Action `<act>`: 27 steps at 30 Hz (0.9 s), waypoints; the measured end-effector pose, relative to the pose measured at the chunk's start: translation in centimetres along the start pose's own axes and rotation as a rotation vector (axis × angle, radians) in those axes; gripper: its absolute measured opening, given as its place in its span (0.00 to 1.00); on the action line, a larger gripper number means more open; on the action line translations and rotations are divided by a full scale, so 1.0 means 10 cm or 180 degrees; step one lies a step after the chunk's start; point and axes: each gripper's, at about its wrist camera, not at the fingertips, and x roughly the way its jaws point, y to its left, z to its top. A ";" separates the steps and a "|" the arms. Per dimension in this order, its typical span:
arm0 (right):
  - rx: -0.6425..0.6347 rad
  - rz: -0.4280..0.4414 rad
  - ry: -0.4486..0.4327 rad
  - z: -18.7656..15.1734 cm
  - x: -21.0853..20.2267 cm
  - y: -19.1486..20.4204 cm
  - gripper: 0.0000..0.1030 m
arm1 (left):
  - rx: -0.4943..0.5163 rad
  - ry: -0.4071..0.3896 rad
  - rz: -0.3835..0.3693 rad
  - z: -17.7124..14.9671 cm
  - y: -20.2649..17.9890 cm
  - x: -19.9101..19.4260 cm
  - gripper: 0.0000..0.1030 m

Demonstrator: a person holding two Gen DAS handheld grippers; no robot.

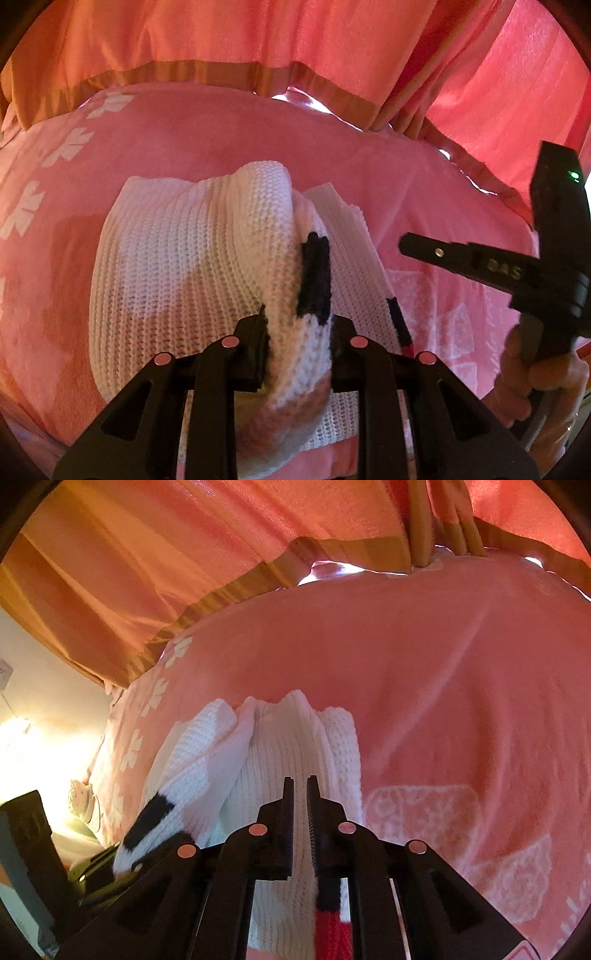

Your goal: Fold small clothes

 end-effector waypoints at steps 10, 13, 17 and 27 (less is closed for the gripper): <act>-0.0027 -0.0027 -0.0065 -0.02 -0.06 0.03 0.10 | -0.0137 0.0055 -0.0058 -0.02 0.05 -0.01 0.21; -0.0031 -0.0104 -0.0112 -0.01 -0.09 0.03 0.10 | -0.0344 0.0034 -0.0301 0.04 0.33 -0.27 0.21; -0.0040 -0.0162 -0.0112 -0.02 -0.09 0.00 0.11 | -0.0746 -0.0275 -0.0300 0.17 0.97 -0.87 0.21; -0.0203 -0.0094 -0.0012 -0.04 0.01 0.21 0.11 | -0.0762 -0.0414 -0.0060 0.17 1.06 -1.11 0.21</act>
